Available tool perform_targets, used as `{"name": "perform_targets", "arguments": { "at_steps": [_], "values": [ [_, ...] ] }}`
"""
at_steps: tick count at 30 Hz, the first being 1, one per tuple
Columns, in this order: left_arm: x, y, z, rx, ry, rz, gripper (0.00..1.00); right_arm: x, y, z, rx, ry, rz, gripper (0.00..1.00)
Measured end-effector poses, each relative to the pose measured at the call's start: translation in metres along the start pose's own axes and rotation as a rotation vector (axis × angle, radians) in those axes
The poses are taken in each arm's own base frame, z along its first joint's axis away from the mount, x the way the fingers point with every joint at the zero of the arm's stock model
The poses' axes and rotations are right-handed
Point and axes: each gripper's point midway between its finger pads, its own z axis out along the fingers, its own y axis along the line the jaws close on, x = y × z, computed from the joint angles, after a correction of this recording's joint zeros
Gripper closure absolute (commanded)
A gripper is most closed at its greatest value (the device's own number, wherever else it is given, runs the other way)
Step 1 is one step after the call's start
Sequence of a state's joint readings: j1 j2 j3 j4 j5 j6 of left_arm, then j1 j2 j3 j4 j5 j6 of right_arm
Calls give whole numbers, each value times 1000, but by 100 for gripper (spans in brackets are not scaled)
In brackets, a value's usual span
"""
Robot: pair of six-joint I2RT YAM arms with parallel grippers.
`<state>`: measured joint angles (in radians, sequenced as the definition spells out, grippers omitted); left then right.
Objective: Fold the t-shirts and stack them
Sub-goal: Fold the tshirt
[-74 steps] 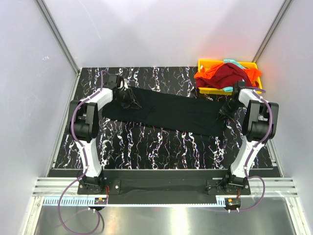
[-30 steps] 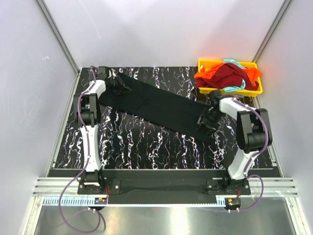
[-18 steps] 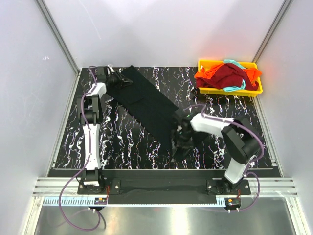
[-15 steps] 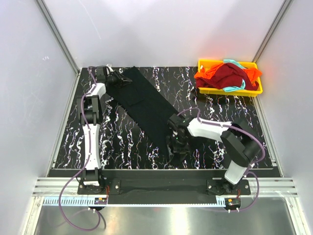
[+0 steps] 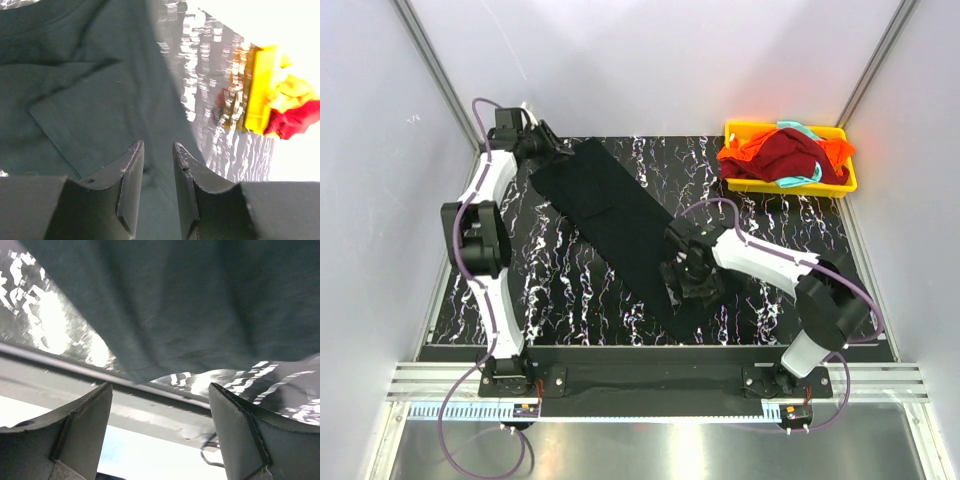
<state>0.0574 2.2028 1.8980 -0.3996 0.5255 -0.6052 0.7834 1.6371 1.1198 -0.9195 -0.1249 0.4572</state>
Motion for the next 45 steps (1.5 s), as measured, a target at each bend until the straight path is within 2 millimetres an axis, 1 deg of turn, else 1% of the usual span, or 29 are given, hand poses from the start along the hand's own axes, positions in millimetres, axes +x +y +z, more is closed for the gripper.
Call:
{"name": "perform_targets", "arguments": {
  "at_steps": [2, 3, 4, 6, 8, 10, 12, 14, 17, 20, 22, 25, 27, 30, 33, 36, 39, 41, 43, 45],
  "values": [
    [0, -29, -23, 5, -40, 63, 64, -10, -9, -5, 29, -18, -6, 15],
    [4, -37, -29, 0, -52, 83, 62, -18, -14, -7, 39, -25, -1, 15],
    [13, -45, -34, -12, -56, 96, 57, -26, -19, -9, 48, -33, 9, 15],
    [38, -51, -34, -57, -47, 103, 58, -43, -29, -10, 63, -46, 23, 14],
    [68, -45, -23, -126, -7, 90, 58, -60, -38, -9, 79, -58, 29, 8],
    [93, -36, -8, -189, 36, 81, 58, -69, -40, -7, 86, -58, 15, 1],
    [116, -24, 11, -256, 68, 71, 58, -74, -40, -3, 88, -49, -11, 0],
    [132, -9, 26, -324, 89, 47, 58, -76, -40, 1, 93, -35, -35, 0],
    [139, 11, 46, -402, 80, 4, 58, -78, -42, 10, 102, -5, -68, 0],
    [137, 30, 61, -472, 61, -40, 58, -80, -45, 23, 117, 31, -86, 0],
    [126, 27, 68, -473, 42, -47, 59, -79, -47, 33, 125, 54, -85, 0],
    [107, 20, 90, -441, 6, -38, 61, -78, -48, 44, 133, 75, -60, 0],
    [104, 17, 102, -413, 15, -32, 61, -78, -48, 45, 141, 69, -25, 0],
    [103, 11, 111, -376, 29, -13, 61, -76, -46, 47, 154, 45, 22, 0],
    [108, 2, 117, -333, 59, 25, 61, -66, -34, 48, 141, 20, 63, 0],
    [118, -9, 123, -290, 90, 80, 61, -51, -11, 49, 93, 19, 74, 0],
    [130, -22, 129, -237, 124, 144, 60, -36, 23, 50, 18, 49, 82, 0],
    [137, -30, 132, -199, 147, 191, 60, -31, 44, 51, -40, 70, 94, 0],
    [143, -37, 135, -164, 171, 232, 60, -31, 68, 52, -98, 95, 110, 0],
    [149, -42, 138, -124, 195, 268, 59, -37, 92, 53, -161, 102, 121, 0]
  ]
}}
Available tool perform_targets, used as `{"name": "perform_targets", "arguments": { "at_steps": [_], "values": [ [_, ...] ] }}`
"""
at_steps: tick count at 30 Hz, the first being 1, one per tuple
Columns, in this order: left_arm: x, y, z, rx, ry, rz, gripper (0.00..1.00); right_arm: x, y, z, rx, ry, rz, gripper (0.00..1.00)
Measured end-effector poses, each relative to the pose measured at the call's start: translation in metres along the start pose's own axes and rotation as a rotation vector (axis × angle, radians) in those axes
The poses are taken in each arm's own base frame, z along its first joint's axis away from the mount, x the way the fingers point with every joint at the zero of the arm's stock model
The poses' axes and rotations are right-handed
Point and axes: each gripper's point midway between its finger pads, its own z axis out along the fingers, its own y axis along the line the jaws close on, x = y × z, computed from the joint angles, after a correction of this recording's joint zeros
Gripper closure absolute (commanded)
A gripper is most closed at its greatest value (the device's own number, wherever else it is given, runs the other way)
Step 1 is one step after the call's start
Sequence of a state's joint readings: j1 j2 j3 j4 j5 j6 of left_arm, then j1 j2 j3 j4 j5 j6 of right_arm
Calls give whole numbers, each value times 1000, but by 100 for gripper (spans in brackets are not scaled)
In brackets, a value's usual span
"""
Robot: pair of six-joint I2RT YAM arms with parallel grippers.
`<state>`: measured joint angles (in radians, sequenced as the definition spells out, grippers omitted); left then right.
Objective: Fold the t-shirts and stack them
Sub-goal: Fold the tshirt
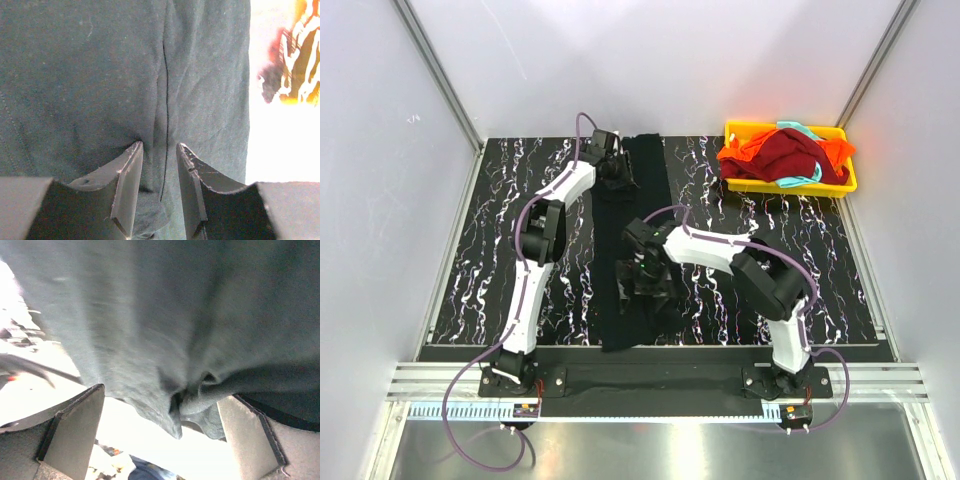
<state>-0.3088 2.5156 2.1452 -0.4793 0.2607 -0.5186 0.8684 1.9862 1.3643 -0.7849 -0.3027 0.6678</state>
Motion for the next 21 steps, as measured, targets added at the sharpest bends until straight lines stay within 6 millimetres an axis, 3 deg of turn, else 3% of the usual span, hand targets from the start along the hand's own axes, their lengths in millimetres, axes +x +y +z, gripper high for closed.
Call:
{"name": "perform_targets", "arguments": {
  "at_steps": [5, 9, 11, 14, 17, 18, 20, 21],
  "values": [
    [4, -8, 0, 64, 27, 67, 59, -13, 41, 1, -119, -14, 1, 0],
    [8, -6, -13, 58, 48, 103, 57, -16, 48, -5, -143, -29, -23, 0],
    [14, -4, -37, 28, 69, 120, 55, -14, 45, -12, -131, -32, -49, 0],
    [11, -12, -98, -13, 37, 157, 54, -14, 37, -36, -118, -71, -85, 0],
    [8, -33, -185, -6, -70, 192, 54, -10, 17, -74, -137, -151, -90, 0],
    [13, -39, -216, 8, -112, 198, 55, -8, 10, -84, -140, -166, -84, 0],
    [43, -39, -270, 32, -166, 192, 55, 0, -11, -102, -150, -207, -66, 5],
    [62, -35, -285, 35, -165, 178, 55, 4, -18, -106, -147, -216, -59, 9]
  ]
}}
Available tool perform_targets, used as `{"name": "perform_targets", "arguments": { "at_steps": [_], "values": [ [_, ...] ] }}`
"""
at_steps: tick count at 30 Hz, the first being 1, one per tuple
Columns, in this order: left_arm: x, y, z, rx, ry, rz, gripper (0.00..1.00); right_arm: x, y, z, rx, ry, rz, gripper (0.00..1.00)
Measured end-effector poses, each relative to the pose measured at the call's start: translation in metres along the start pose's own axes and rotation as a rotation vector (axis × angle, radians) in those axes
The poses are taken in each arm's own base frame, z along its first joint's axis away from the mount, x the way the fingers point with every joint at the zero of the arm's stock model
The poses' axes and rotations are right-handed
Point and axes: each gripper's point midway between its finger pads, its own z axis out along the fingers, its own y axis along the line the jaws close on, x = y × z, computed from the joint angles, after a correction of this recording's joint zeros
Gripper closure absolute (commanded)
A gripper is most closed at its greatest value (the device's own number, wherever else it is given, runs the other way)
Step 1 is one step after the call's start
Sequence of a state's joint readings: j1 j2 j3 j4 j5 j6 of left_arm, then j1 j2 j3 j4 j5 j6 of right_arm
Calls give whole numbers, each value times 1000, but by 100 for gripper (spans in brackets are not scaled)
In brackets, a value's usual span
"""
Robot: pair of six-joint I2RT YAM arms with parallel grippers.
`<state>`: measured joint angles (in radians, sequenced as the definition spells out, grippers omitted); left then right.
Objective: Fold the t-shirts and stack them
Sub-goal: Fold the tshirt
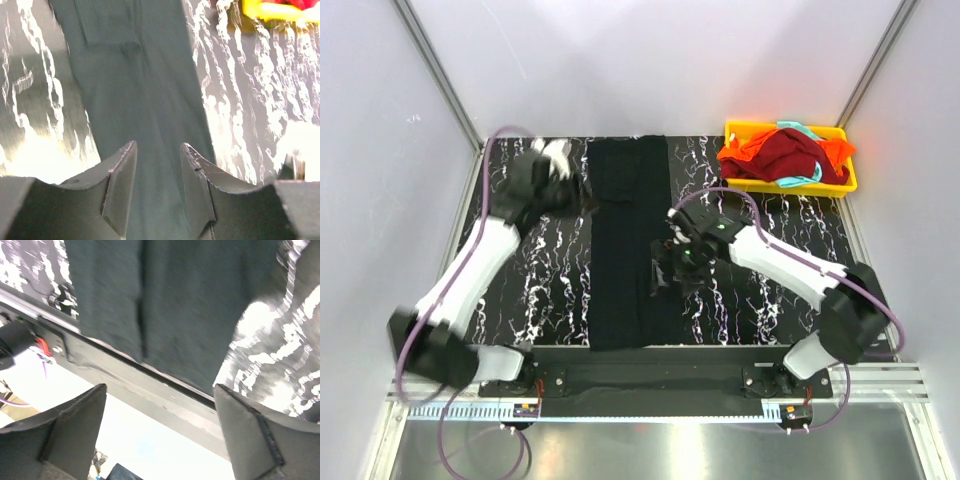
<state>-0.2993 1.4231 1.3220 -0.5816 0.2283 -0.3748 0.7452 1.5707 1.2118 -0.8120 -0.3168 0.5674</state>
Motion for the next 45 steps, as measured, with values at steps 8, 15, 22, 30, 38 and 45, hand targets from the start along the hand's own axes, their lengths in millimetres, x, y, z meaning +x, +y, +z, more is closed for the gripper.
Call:
{"name": "perform_targets", "arguments": {
  "at_steps": [8, 15, 22, 30, 38, 45],
  "values": [
    [215, 54, -26, -111, 352, -311, 54, 48, -56, 16, -7, 79, 95, 25],
    [282, 56, -43, -130, 442, -476, 52, 87, -85, 42, -45, 163, 235, 24],
    [303, 47, -47, -103, 472, -518, 53, 81, -79, 49, -104, 130, 250, 31],
    [316, 50, -49, -148, 491, -538, 60, 81, -71, 57, -162, 138, 284, 38],
    [326, 49, -49, -179, 529, -528, 60, 82, -68, 60, -190, 153, 298, 44],
    [328, 44, -47, -166, 530, -534, 60, 86, -64, 63, -220, 184, 311, 45]
  ]
}}
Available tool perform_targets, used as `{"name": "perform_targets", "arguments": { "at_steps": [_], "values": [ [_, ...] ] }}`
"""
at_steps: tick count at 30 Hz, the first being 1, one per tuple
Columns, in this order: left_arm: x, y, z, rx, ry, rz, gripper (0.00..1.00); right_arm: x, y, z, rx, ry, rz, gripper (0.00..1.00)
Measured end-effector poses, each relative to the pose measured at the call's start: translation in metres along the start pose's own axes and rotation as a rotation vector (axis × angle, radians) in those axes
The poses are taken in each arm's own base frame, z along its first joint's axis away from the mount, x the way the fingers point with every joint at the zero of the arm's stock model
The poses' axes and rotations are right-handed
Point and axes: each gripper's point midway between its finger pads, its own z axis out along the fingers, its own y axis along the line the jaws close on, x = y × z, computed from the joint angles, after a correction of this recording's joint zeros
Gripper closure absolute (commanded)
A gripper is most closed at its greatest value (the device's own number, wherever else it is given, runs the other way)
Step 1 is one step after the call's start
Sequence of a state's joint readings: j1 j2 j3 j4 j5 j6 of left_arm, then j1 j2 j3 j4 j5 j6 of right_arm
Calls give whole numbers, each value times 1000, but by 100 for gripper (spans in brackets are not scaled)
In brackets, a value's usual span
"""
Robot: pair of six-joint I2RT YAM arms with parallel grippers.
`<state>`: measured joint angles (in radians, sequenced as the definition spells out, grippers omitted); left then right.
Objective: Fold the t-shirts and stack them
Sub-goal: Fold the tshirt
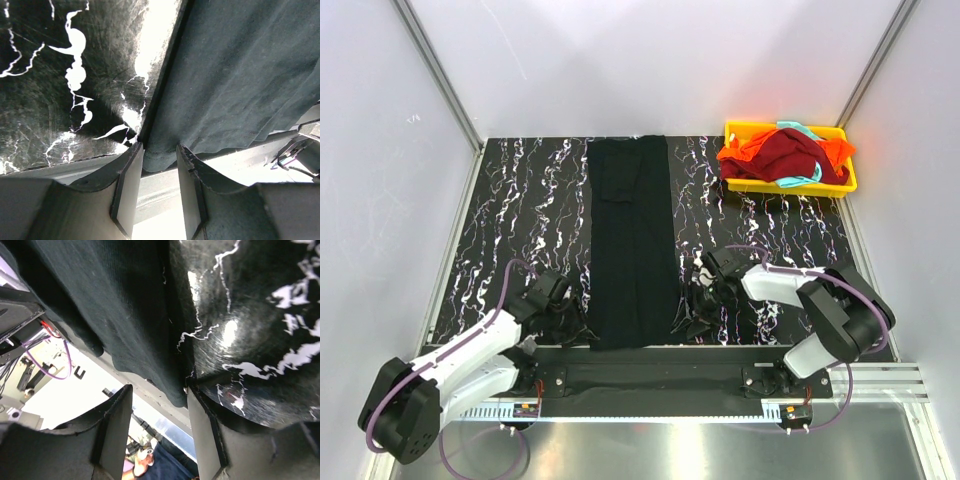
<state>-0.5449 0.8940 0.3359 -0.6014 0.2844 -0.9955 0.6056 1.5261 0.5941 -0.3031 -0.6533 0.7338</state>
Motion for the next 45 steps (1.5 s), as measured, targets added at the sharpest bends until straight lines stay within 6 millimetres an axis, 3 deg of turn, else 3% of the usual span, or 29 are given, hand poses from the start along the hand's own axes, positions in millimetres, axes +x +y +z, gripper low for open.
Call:
{"name": "perform_targets", "arguments": {
  "at_steps": [4, 7, 8, 12, 15, 30, 37, 42, 45],
  "values": [
    [1, -2, 1, 4, 5, -1, 66, 1, 2, 2, -16, 19, 6, 46],
    [1, 0, 2, 2, 6, -6, 71, 2, 2, 4, -24, 29, 8, 53],
    [1, 0, 3, 2, 6, -7, 77, 3, 1, 4, -24, 32, 10, 61],
    [3, 3, 4, -4, 8, -19, 95, 4, -5, 7, -16, 37, 19, 76],
    [2, 1, 4, 7, 3, -18, 100, 7, -10, 9, -6, 39, 30, 100],
    [13, 5, 3, 101, -9, -28, 100, 30, -26, 3, -41, -3, 54, 100],
    [17, 5, -1, 101, 6, -29, 100, 31, -22, 0, -63, -18, 73, 100],
    [4, -26, -23, 143, -25, 0, 100, 27, -4, -14, -88, -48, 61, 100],
    [-16, -62, -44, 172, -64, 38, 100, 3, 22, -30, -91, -84, 39, 100]
  ]
}}
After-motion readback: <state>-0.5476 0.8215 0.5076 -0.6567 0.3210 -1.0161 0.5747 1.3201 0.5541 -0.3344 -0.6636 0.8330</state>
